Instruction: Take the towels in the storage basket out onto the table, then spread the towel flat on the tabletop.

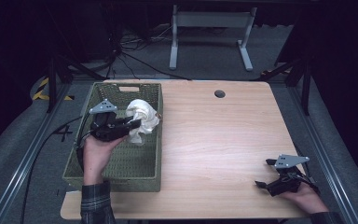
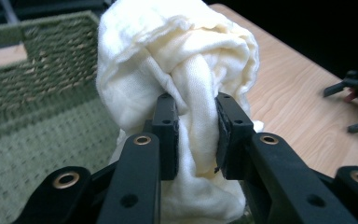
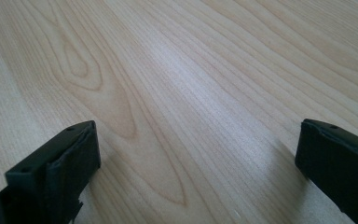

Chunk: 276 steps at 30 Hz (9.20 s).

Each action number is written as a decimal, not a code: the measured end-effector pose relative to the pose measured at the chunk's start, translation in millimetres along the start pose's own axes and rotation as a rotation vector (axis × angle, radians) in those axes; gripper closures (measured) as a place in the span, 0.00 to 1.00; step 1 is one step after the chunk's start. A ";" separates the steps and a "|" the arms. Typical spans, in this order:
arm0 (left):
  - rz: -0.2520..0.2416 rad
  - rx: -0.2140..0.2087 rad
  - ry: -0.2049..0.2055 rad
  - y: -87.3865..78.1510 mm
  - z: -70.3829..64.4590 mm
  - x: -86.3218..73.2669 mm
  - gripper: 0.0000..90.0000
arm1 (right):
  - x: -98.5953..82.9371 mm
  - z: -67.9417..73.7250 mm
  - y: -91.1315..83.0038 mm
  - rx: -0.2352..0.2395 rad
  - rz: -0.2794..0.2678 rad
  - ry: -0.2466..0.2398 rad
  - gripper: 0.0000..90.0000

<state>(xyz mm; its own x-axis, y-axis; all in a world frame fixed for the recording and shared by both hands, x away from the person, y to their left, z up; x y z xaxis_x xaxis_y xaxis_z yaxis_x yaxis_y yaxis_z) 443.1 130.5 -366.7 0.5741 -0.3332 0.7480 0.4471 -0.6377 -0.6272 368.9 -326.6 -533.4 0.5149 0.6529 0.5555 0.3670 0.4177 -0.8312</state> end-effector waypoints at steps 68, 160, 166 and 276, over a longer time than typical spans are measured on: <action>0.141 -0.288 0.341 154.6 -192.7 28.5 0.82 | -0.3 -0.1 -0.2 0.001 0.002 -0.001 0.00; 0.332 -0.123 0.268 206.3 -181.6 -78.8 0.84 | 55.7 55.1 0.0 0.095 -0.042 -0.044 0.85; 0.334 -0.131 0.266 205.1 -180.9 -78.4 0.88 | 56.5 42.7 -14.5 0.092 -0.087 -0.020 0.92; 0.324 -0.009 0.276 192.4 -159.3 -63.3 0.93 | 38.5 9.6 -9.4 0.039 0.000 -0.058 0.97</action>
<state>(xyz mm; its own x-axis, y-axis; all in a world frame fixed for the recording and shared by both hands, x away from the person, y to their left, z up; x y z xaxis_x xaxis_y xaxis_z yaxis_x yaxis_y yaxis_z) 383.5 -81.7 -500.2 0.4784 -0.6898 0.5434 0.2671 -0.4752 -0.8384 377.8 -299.4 -504.4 0.4688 0.6881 0.5539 0.3361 0.4409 -0.8322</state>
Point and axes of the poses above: each handheld gripper's, and its own axes: y roughly forward along the jaws, x roughly out of its top, z roughly to its left, the point moved 9 cm from there along y, roughly forward along the jaws, and after that the axes turned 11 degrees about z, right-handed, at the moved point
